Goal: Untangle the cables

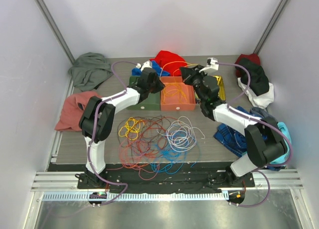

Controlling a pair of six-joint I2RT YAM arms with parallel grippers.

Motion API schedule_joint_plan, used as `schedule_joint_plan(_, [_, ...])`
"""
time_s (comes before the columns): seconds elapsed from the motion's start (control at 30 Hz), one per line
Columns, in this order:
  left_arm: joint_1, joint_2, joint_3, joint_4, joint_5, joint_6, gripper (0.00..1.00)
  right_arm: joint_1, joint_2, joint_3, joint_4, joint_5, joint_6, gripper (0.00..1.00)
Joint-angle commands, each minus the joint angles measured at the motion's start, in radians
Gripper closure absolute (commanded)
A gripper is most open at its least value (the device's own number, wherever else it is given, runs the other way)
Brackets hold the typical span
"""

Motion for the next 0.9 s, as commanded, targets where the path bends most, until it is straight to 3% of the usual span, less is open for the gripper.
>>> schedule_joint_plan(0.0, [0.008,-0.053,0.027,0.002,-0.021,0.034,1.0,-0.014,0.063,0.045,0.127,-0.013,0.021,0.99])
schedule_joint_plan(0.4, [0.008,-0.038,0.03,0.001,-0.006,0.04,1.0,-0.018,0.062,-0.02,-0.063,-0.025,-0.036,0.97])
schedule_joint_plan(0.5, [0.008,-0.038,0.028,0.001,-0.006,0.051,1.0,-0.017,0.032,-0.012,-0.137,-0.03,-0.054,0.79])
schedule_joint_plan(0.53, [0.006,-0.036,0.025,0.001,-0.003,0.054,1.0,-0.017,0.017,0.006,-0.167,-0.03,-0.066,0.62])
schedule_joint_plan(0.6, [0.006,-0.041,0.025,0.002,0.012,0.069,1.0,-0.017,0.003,0.044,-0.311,-0.029,-0.083,0.45])
schedule_joint_plan(0.7, [0.008,-0.042,0.018,0.001,0.009,0.074,1.0,-0.007,-0.049,0.087,-0.428,0.003,-0.115,0.33])
schedule_joint_plan(0.87, [0.008,-0.053,0.008,-0.005,0.005,0.08,1.0,0.0,-0.125,0.121,-0.548,0.056,-0.143,0.3])
